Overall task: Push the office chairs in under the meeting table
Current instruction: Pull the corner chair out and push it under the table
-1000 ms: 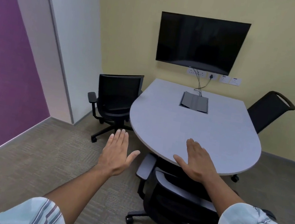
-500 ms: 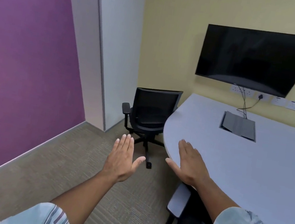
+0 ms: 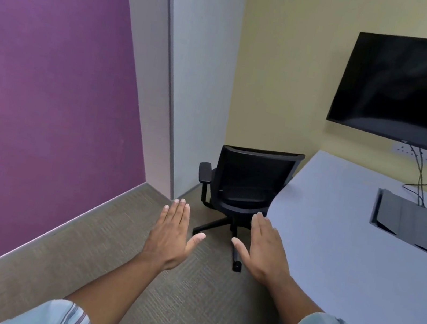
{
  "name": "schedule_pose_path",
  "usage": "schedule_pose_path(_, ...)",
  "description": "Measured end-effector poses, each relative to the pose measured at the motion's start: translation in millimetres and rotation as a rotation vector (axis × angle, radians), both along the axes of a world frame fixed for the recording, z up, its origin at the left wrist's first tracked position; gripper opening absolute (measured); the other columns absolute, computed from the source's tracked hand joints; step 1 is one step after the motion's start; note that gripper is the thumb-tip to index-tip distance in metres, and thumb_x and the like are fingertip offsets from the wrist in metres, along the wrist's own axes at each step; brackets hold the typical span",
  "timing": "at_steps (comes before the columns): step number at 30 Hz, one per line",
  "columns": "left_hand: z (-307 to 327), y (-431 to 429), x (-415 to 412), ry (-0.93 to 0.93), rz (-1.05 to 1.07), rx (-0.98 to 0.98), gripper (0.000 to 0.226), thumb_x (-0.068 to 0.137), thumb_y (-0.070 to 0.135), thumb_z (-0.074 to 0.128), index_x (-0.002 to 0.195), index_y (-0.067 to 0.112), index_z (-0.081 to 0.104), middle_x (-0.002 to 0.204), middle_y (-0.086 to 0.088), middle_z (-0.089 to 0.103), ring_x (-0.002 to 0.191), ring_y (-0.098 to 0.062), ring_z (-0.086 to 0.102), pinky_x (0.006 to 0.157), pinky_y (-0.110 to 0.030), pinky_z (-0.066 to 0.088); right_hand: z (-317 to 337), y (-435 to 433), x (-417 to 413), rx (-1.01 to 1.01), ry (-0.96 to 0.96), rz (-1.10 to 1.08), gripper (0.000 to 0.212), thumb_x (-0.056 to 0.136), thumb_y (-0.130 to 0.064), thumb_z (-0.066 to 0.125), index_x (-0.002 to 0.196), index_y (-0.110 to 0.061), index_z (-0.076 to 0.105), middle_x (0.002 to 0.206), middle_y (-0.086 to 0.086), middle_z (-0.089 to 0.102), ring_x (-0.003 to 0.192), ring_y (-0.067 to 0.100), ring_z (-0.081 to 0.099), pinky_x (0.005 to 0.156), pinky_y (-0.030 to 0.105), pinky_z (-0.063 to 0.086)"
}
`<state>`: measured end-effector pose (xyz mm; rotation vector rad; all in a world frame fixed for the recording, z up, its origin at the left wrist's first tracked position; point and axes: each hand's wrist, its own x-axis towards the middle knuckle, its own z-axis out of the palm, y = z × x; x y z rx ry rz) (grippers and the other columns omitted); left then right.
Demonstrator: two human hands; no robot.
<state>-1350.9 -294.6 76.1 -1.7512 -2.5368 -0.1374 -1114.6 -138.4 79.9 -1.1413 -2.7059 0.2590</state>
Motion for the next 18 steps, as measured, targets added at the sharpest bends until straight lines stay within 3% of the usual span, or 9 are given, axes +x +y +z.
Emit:
schedule_pose_path(7,-27,66,-74,-0.003,0.010,0.008,0.107,0.095,0.084,-0.012,0.167,0.005,-0.008,0.178,-0.015,-0.008,0.164,-0.026,-0.016,0.134,-0.046,-0.008,-30,68,-74,0.031,-0.009,0.010,0.093,0.105,-0.080,0.018,0.173,-0.019,0.002,0.182,0.004,-0.001,0.167,0.024,-0.003,0.133,0.042,0.001)
schedule_pose_path(13,-30,156,-155,-0.017,-0.052,0.021,0.104,0.097,0.081,-0.009,0.168,0.006,-0.007,0.178,-0.015,-0.009,0.164,-0.027,-0.014,0.134,-0.046,-0.008,-32,139,-140,0.065,-0.011,-0.075,0.109,0.090,-0.089,-0.010,0.172,-0.019,-0.004,0.181,0.003,-0.010,0.166,0.024,-0.010,0.136,0.046,0.003)
schedule_pose_path(18,-19,226,-216,-0.044,-0.145,0.063,0.105,0.096,0.084,-0.009,0.168,0.007,-0.007,0.178,-0.014,-0.011,0.164,-0.026,-0.016,0.133,-0.046,-0.009,-14,196,-190,0.101,-0.018,-0.173,0.096,0.102,-0.080,0.011,0.171,-0.016,-0.005,0.181,0.006,-0.008,0.166,0.024,-0.010,0.135,0.043,0.000)
